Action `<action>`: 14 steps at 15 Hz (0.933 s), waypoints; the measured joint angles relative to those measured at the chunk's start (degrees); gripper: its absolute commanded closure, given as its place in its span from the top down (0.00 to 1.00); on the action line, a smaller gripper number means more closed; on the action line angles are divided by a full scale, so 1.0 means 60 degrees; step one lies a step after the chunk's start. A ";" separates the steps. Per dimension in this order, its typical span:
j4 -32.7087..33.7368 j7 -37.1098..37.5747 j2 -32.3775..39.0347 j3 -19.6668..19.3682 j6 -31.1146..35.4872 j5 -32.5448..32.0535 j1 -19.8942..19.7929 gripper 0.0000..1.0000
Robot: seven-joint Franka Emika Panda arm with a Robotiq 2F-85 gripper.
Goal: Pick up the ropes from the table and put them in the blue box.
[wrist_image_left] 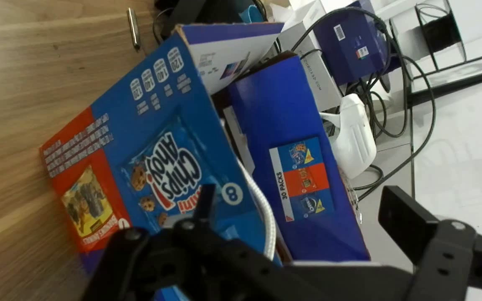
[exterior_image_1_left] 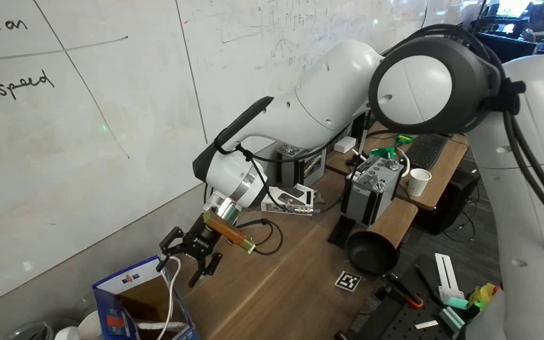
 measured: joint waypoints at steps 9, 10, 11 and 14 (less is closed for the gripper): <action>-0.0291 -0.0068 -0.0722 -0.0316 0.0321 0.0091 0.2072 1.00; -0.0291 -0.0068 -0.0727 -0.0376 0.0426 0.0088 0.2228 1.00; -0.0291 -0.0082 -0.0733 -0.0452 0.0457 0.0044 0.2328 1.00; -0.0294 -0.0029 -0.0908 -0.0843 0.0387 -0.1188 0.2496 1.00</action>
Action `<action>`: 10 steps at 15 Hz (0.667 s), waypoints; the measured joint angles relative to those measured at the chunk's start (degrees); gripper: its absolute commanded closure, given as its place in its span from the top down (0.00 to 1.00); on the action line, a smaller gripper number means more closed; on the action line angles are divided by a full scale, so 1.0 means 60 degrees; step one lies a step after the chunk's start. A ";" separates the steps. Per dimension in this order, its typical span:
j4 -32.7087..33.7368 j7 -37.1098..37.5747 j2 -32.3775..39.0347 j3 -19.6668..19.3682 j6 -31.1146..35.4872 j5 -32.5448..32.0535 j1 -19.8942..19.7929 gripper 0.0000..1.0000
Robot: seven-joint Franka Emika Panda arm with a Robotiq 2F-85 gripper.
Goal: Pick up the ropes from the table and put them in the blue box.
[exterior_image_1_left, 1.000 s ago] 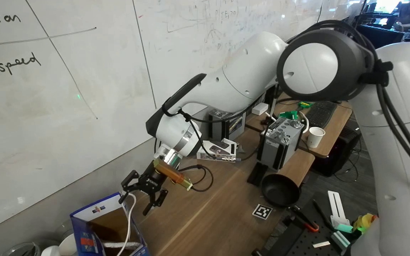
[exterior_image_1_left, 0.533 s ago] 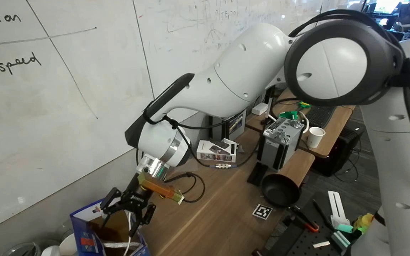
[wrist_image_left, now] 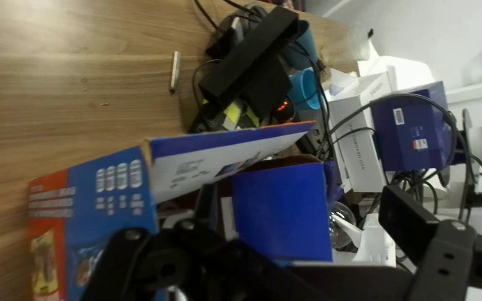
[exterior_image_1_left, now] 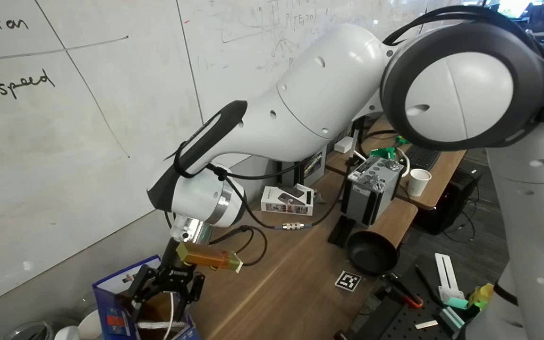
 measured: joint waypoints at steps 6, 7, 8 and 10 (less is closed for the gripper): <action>0.0009 0.0253 -0.1066 -0.0355 -0.0368 -0.2919 -0.0056 1.00; 0.0009 0.0227 -0.1170 -0.0354 -0.0316 -0.3161 -0.0081 1.00; 0.0010 0.0189 -0.1211 -0.0354 -0.0215 -0.3346 -0.0102 1.00; 0.0008 0.0099 -0.1129 -0.0354 0.0208 -0.3648 -0.0126 1.00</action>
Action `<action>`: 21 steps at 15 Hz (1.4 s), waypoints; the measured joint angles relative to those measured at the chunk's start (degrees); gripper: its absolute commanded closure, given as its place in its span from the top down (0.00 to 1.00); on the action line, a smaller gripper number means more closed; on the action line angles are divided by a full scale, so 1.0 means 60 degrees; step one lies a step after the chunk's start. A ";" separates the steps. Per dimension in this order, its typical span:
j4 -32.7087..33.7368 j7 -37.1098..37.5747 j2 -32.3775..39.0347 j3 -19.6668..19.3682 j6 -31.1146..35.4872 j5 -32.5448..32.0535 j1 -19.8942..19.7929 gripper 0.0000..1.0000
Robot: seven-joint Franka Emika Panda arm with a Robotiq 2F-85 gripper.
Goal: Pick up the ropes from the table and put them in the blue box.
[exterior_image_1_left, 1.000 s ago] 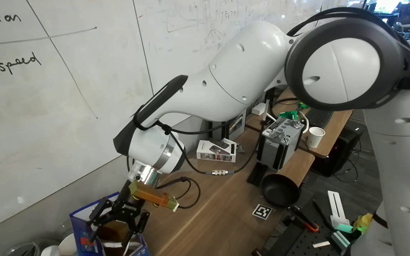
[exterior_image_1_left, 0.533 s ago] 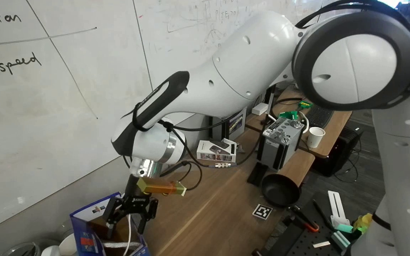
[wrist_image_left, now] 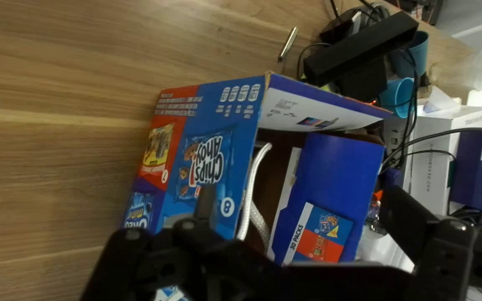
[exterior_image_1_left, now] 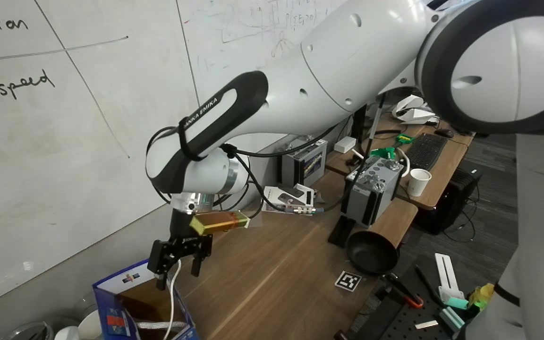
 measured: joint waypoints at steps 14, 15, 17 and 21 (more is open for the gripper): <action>0.2034 0.0042 0.2563 0.0238 0.2155 -0.1447 -0.0665 1.00; 0.2140 0.0042 0.2602 0.0309 0.2153 -0.1447 -0.0758 1.00; 0.2276 0.0042 0.2633 0.0456 0.2124 -0.1447 -0.0920 1.00; 0.2378 0.0042 0.2646 0.0753 0.2027 -0.1447 -0.1075 1.00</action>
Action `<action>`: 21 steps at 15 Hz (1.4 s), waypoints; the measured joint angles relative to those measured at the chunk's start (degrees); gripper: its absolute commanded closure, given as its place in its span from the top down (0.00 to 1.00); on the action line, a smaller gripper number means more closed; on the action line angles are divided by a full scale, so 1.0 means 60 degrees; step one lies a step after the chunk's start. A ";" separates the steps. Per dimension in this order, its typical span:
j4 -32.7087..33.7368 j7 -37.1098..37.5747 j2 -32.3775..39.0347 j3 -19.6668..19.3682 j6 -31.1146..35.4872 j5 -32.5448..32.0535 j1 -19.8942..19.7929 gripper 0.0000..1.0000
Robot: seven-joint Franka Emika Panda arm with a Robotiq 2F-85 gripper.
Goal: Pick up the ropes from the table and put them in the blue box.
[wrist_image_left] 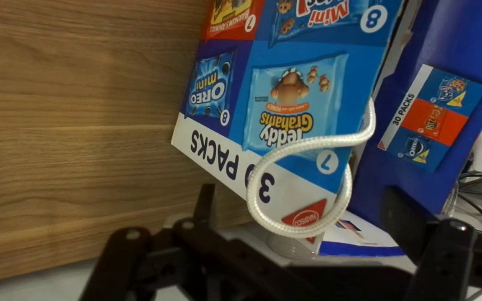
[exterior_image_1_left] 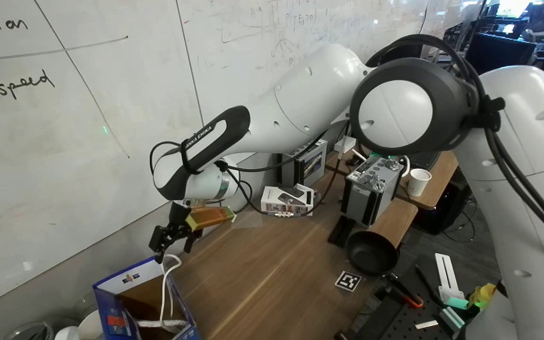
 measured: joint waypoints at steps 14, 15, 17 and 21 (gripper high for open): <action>0.0123 0.0000 0.0605 0.0466 -0.0374 0.0000 0.0107 1.00; 0.0162 0.0000 0.0613 0.0484 -0.0377 0.0005 0.0096 1.00; 0.0281 0.0001 0.0614 0.0560 -0.0403 0.0075 0.0042 1.00; 0.0512 0.0005 0.0610 0.0763 -0.0415 0.0319 -0.0136 1.00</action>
